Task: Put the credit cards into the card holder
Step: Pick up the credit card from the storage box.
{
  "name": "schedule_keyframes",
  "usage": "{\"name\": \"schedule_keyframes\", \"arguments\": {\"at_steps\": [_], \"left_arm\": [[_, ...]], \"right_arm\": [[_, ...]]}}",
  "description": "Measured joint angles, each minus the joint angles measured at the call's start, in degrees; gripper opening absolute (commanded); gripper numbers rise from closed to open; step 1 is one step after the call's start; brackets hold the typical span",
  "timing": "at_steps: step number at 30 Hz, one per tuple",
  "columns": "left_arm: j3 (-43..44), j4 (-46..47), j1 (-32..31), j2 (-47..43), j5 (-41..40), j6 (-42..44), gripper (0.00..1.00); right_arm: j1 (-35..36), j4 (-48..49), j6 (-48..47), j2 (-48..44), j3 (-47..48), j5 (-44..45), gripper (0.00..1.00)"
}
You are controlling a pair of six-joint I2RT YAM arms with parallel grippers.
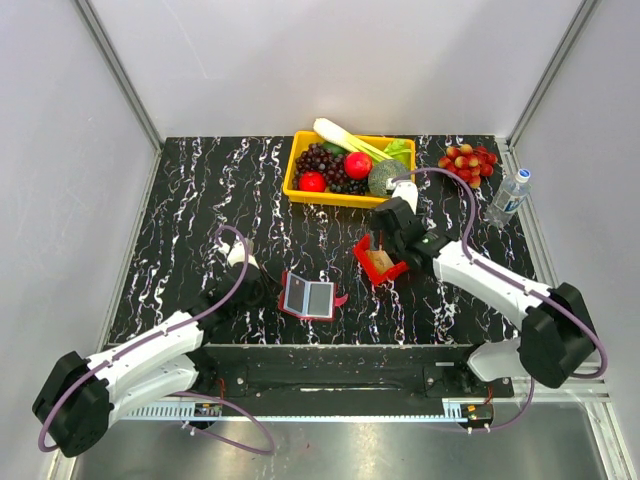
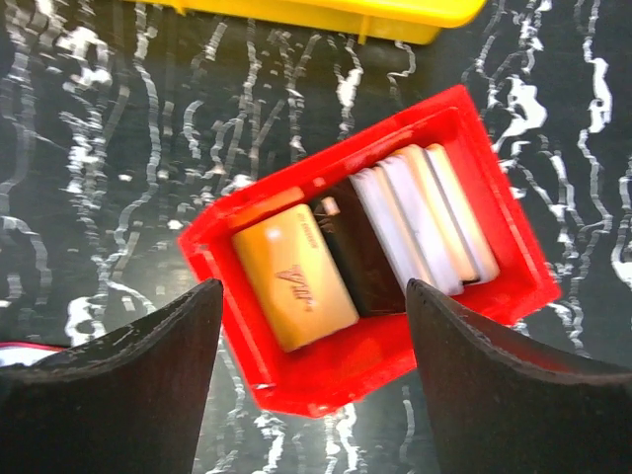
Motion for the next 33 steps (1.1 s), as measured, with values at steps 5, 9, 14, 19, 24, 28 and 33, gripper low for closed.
{"name": "schedule_keyframes", "arguments": {"at_steps": [5,9,14,19,24,28,33], "left_arm": [[0.0,0.0,0.0,0.0,0.0,0.2,0.0],[0.0,0.0,0.0,0.0,0.0,0.3,0.0],[0.0,0.3,0.0,0.4,0.0,0.3,0.0],[0.0,0.4,0.0,0.6,0.0,0.3,0.0],[0.0,0.5,0.0,0.7,0.0,0.3,0.0],[0.0,0.6,0.0,0.8,0.0,0.3,0.0],[0.0,0.8,0.0,1.0,0.0,0.3,0.0]], "right_arm": [[-2.8,-3.3,-7.4,5.8,2.8,1.2,0.77],[-3.6,-4.2,-11.6,10.1,4.5,1.4,0.76],[-3.7,-5.1,-14.8,13.7,6.1,2.2,0.73],[-3.7,-5.2,-16.7,16.8,7.0,3.8,0.73],[-3.7,-5.3,-17.6,18.2,7.0,4.9,0.72],[-3.7,-5.3,-17.7,19.3,7.0,4.9,0.72],[-3.7,-5.4,-18.1,21.3,7.5,6.4,0.7]]}}
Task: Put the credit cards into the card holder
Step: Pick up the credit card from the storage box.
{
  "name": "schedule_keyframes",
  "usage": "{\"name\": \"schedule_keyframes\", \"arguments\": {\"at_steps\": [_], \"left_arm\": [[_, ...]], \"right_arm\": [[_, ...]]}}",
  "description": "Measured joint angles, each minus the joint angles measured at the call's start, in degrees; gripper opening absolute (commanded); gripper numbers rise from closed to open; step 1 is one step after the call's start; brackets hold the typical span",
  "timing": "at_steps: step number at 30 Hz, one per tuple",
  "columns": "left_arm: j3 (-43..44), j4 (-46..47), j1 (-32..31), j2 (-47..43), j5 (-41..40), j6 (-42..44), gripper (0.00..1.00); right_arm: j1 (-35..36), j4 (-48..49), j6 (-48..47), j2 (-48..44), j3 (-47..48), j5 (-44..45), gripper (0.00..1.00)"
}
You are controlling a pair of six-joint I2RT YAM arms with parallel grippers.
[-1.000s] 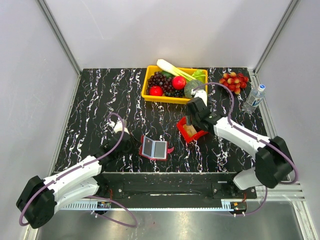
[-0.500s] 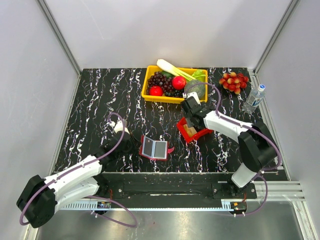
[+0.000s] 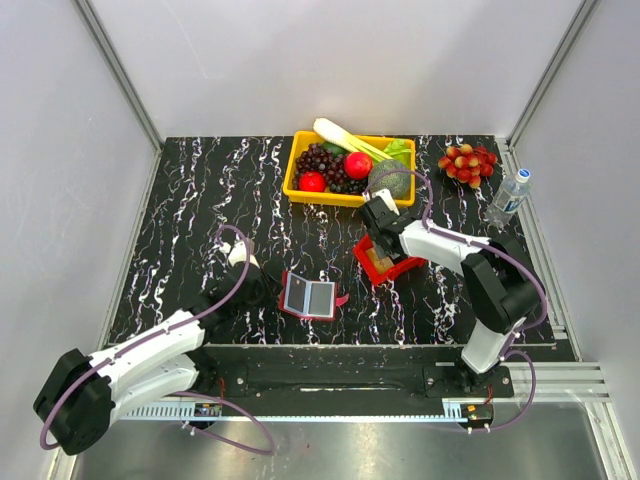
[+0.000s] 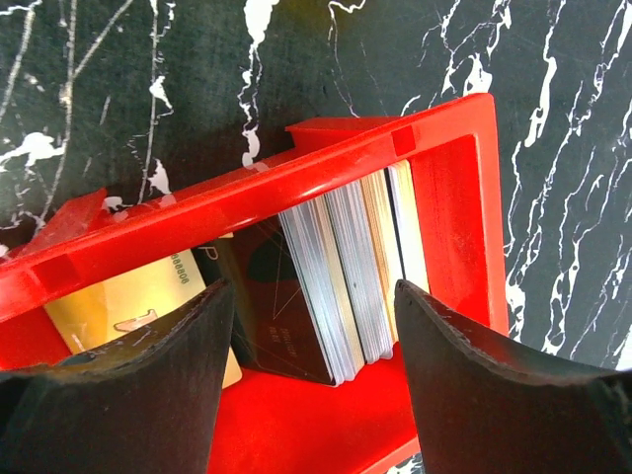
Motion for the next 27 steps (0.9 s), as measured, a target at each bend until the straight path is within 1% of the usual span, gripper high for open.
{"name": "schedule_keyframes", "arguments": {"at_steps": [4,11,15,23,24,25,26,27], "left_arm": [[0.0,0.0,0.0,0.0,0.0,0.0,0.0],[0.0,0.1,0.0,0.2,0.0,0.0,0.0],[0.0,0.1,0.0,0.9,0.1,0.1,0.0],[0.0,0.3,0.0,1.1,0.5,0.1,0.0],[0.0,0.4,0.0,1.1,0.6,0.1,0.0],[0.0,0.4,0.1,1.1,0.6,0.1,0.0],[0.0,0.5,0.1,1.1,0.7,0.1,0.0],[0.0,0.5,0.1,1.1,0.7,0.1,0.0]], "right_arm": [[0.0,0.0,-0.4,1.2,0.1,1.8,0.69],[0.0,0.0,-0.5,1.4,0.4,3.0,0.64],[0.0,0.2,-0.6,1.4,0.4,3.6,0.59],[0.0,0.5,-0.6,1.4,0.4,3.8,0.45],[0.0,0.5,-0.6,1.4,0.4,3.9,0.42],[-0.1,0.5,-0.7,1.4,0.4,3.8,0.36],[-0.1,0.5,-0.6,1.4,0.4,3.8,0.33],[-0.1,0.5,-0.7,1.4,0.4,3.8,0.33]]}}
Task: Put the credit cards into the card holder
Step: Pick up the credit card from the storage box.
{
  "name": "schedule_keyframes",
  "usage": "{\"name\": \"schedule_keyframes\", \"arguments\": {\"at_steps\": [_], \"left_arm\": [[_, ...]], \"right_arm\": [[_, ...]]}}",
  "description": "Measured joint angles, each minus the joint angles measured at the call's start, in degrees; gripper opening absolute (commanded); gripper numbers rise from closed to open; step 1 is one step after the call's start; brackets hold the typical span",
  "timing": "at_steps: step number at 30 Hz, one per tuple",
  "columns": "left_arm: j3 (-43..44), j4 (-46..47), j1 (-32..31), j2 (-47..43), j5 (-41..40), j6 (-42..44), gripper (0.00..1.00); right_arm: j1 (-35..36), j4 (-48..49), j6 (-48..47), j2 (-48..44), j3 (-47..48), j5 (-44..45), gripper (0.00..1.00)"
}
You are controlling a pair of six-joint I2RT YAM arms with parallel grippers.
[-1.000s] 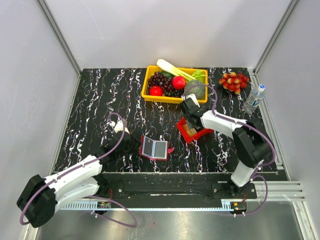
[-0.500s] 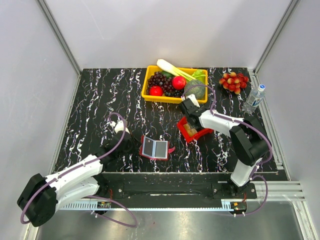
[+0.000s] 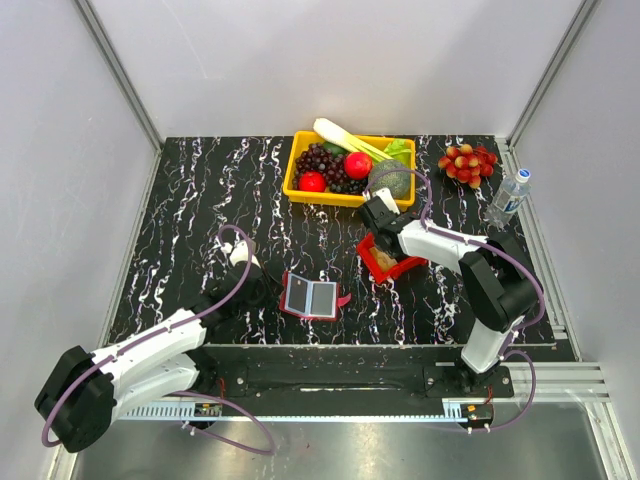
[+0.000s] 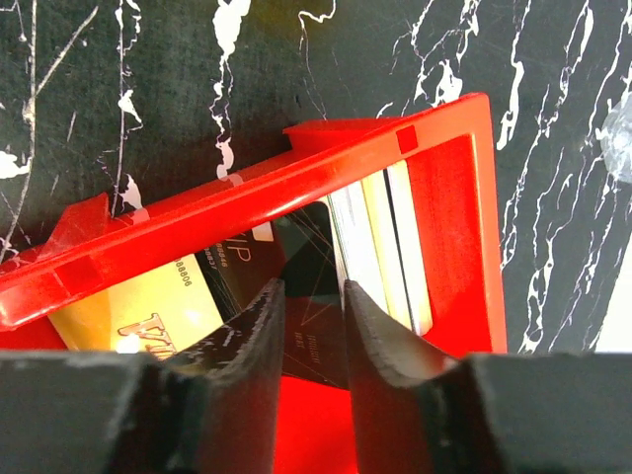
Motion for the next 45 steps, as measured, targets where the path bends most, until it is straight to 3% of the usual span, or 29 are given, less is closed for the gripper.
{"name": "schedule_keyframes", "arguments": {"at_steps": [3,7,12,15,26,33,36,39,45], "left_arm": [[0.0,0.0,0.0,0.0,0.1,0.0,0.0],[0.0,0.0,0.0,0.2,0.2,0.0,0.0],[0.0,0.1,0.0,0.4,0.3,0.0,0.0],[0.0,0.1,0.0,0.4,0.3,0.0,0.0],[0.0,0.5,0.2,1.6,0.6,0.0,0.0],[0.0,0.9,0.2,1.9,0.8,0.1,0.0],[0.0,0.9,0.2,1.9,0.8,0.1,0.0],[0.0,0.9,0.2,1.9,0.8,0.1,0.0],[0.0,0.9,0.2,1.9,0.8,0.4,0.0]], "right_arm": [[0.0,0.0,0.0,0.0,0.0,0.1,0.24],[-0.1,0.0,0.0,-0.2,0.0,0.2,0.21],[-0.1,0.0,0.0,-0.9,0.0,0.0,0.04],[-0.1,0.3,0.0,-2.4,0.0,-1.4,0.0],[-0.4,0.4,-0.1,-4.4,0.0,-5.9,0.01],[-0.4,0.4,1.1,-2.3,0.0,-6.0,0.13],[-0.4,0.3,1.4,-1.2,0.0,-6.0,0.1],[-0.4,0.3,1.6,-1.0,0.0,-6.0,0.0],[-0.4,-0.4,1.8,-1.9,0.0,-6.0,0.0]]}}
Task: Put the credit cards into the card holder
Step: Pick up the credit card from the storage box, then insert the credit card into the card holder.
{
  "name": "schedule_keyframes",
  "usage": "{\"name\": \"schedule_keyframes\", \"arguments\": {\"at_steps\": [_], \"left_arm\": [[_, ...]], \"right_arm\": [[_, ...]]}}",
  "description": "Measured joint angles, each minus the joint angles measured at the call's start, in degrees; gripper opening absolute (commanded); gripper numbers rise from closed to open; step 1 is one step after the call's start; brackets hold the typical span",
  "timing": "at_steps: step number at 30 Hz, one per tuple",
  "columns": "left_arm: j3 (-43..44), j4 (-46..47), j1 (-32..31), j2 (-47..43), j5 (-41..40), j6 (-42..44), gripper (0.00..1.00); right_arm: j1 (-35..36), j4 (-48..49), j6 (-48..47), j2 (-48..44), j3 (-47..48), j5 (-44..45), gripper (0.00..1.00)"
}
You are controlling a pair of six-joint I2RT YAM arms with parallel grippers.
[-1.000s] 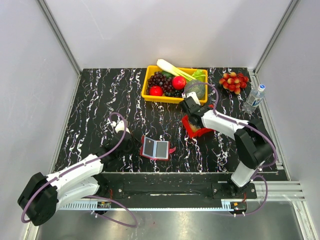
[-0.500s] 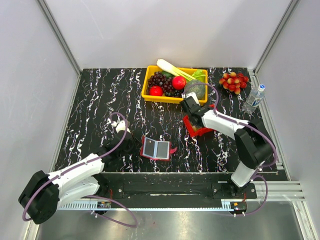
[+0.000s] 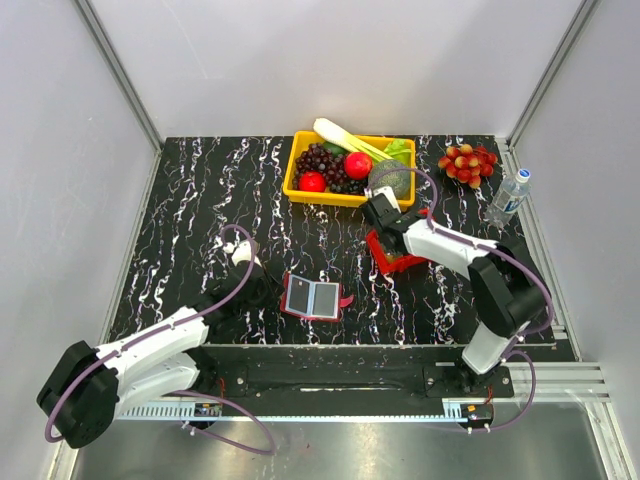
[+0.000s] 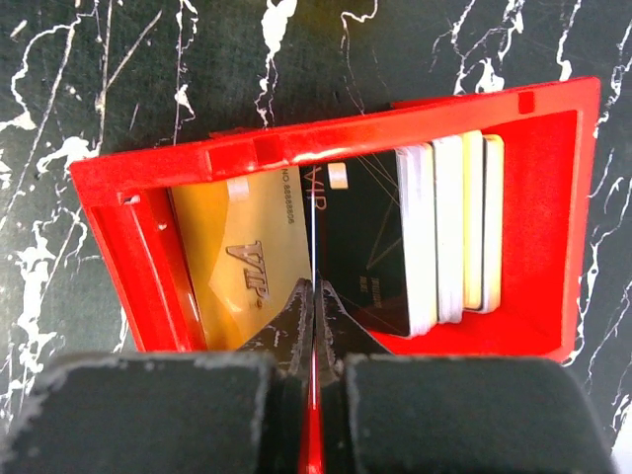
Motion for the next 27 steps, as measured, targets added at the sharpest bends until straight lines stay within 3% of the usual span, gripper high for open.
{"name": "schedule_keyframes", "arguments": {"at_steps": [13,20,22,27], "left_arm": [[0.2,-0.2,0.2,0.0,0.0,0.9,0.0],[0.2,-0.3,0.3,0.0,0.0,0.9,0.0],[0.2,-0.2,0.3,0.0,0.0,0.9,0.0],[0.2,-0.3,0.3,-0.6,0.6,0.9,0.0]], "right_arm": [[-0.1,-4.2,5.2,-17.1,1.5,-8.7,0.0],[0.5,6.5,21.0,-24.0,-8.0,-24.1,0.0],[3.3,10.6,26.4,-23.8,-10.7,-22.8,0.0],[18.6,19.8,37.5,-19.7,-13.7,-18.8,0.0]]}}
